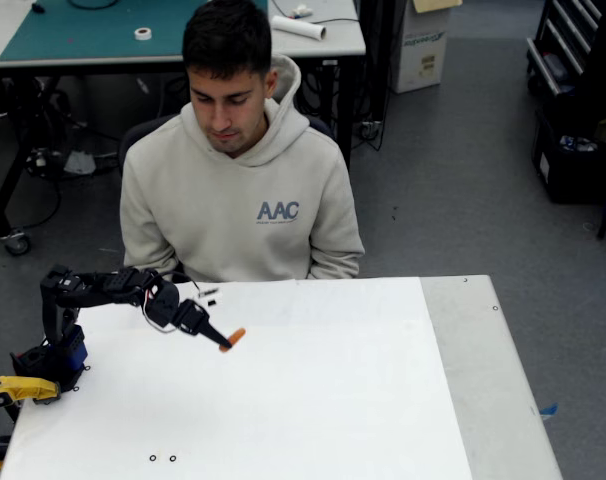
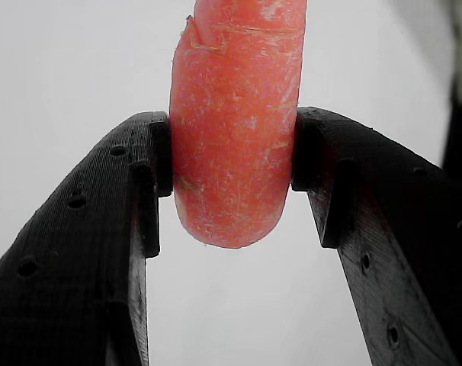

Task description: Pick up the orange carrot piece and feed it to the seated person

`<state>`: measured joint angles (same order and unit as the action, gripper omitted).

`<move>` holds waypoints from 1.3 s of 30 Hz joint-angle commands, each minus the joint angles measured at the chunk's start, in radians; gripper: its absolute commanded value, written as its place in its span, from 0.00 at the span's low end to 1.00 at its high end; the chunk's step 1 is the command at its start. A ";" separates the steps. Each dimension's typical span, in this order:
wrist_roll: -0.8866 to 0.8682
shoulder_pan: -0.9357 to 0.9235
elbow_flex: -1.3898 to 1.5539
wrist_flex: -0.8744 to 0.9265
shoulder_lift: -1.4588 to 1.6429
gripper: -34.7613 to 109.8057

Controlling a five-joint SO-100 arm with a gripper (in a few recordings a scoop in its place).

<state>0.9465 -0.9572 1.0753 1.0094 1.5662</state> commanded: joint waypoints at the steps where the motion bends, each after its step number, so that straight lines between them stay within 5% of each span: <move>1: 0.127 0.064 -0.097 -0.011 0.135 0.22; 16: 0.574 0.413 -0.097 -0.012 0.127 0.22; 25: 0.589 0.586 -0.321 -0.012 0.046 0.22; 39: 0.588 0.611 -1.031 -0.012 -0.382 0.22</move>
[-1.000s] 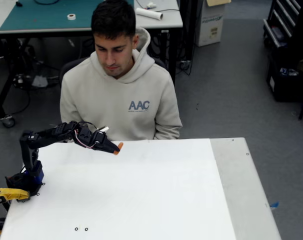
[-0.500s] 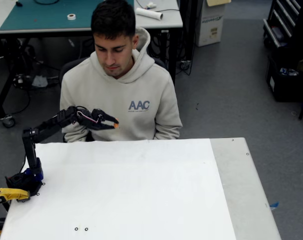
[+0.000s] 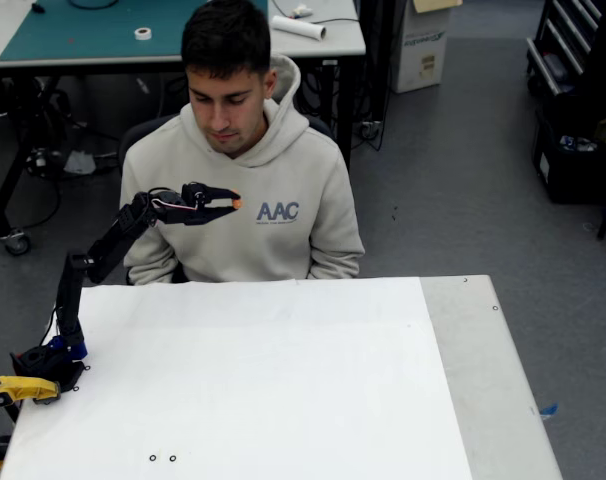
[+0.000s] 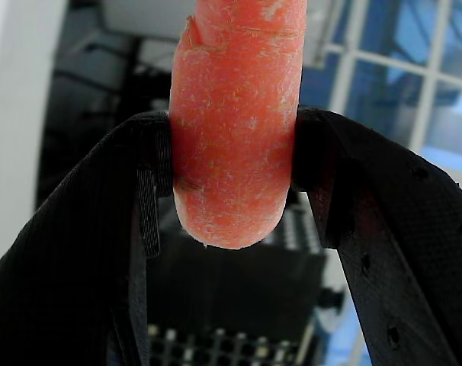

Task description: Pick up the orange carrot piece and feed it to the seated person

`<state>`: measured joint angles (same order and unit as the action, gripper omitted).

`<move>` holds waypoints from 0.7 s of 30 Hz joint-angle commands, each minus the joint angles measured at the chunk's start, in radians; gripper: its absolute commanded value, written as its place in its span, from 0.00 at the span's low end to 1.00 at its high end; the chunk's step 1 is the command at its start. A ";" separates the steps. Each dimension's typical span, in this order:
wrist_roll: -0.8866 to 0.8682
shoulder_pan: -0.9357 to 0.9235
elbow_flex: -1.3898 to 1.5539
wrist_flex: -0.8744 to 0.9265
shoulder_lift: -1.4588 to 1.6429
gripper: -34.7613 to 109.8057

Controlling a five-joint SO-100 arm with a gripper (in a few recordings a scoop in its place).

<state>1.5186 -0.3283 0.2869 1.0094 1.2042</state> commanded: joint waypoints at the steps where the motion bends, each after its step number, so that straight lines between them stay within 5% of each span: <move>1: 0.015 -0.018 -0.293 -0.012 -0.044 0.22; 9: 0.014 0.087 -0.635 -0.011 -0.195 0.22; 21: 0.015 0.150 -0.624 -0.012 -0.207 0.22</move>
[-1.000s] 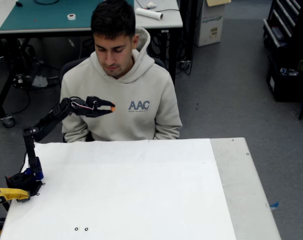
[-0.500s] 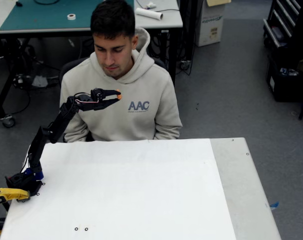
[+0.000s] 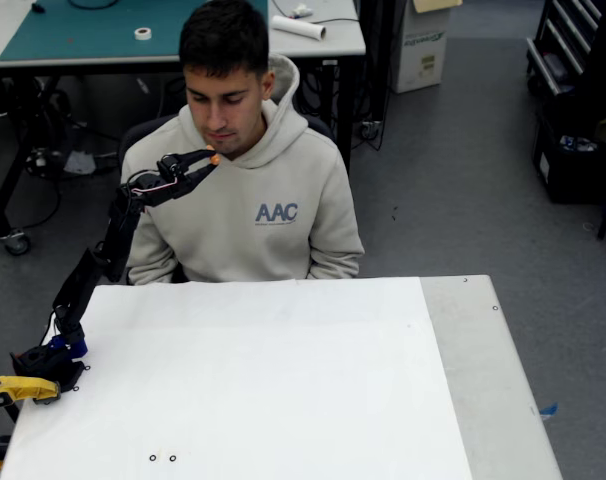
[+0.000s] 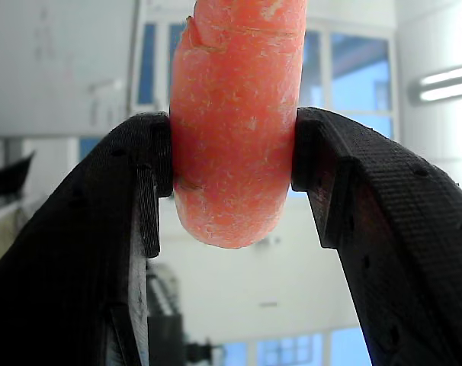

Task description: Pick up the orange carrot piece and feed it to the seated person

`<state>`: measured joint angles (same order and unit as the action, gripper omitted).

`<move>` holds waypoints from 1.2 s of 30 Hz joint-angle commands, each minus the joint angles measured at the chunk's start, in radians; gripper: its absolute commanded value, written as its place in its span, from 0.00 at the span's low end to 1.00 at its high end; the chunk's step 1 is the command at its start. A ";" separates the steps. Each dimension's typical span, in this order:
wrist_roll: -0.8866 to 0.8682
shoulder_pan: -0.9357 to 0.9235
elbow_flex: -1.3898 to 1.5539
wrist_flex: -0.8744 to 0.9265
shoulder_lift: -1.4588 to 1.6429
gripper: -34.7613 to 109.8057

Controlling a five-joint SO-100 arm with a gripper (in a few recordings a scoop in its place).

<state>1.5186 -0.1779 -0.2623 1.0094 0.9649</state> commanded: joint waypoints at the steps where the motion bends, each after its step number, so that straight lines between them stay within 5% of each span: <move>1: 0.015 0.000 -0.075 -0.012 0.029 0.22; 36: 0.021 0.114 -0.069 -0.012 -0.017 0.22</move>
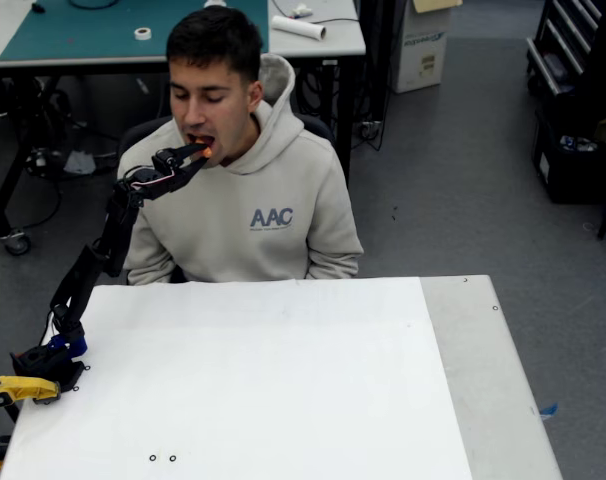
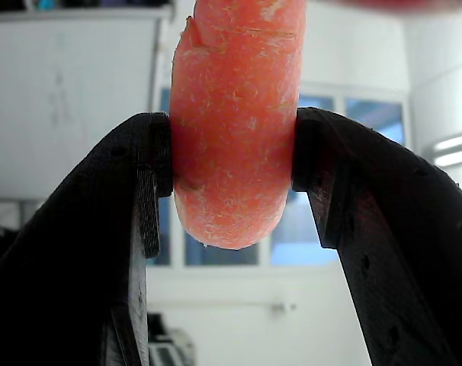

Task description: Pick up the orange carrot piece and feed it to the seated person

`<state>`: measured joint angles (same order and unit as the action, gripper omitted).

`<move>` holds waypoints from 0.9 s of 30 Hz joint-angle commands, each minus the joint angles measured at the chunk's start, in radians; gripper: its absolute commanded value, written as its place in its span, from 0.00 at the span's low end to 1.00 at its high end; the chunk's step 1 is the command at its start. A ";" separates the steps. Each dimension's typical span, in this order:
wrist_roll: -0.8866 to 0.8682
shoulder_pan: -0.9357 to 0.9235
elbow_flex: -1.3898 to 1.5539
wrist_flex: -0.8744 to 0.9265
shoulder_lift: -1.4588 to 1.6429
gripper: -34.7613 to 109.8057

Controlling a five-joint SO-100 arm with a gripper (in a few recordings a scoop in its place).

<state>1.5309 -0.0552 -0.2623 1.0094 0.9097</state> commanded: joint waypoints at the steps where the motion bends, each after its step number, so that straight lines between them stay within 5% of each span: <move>1: 0.008 -0.009 -0.069 -0.012 0.037 0.22; 27: 0.005 -0.008 -0.071 -0.011 0.048 0.27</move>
<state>1.5217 -0.0460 -0.2623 1.0094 0.9066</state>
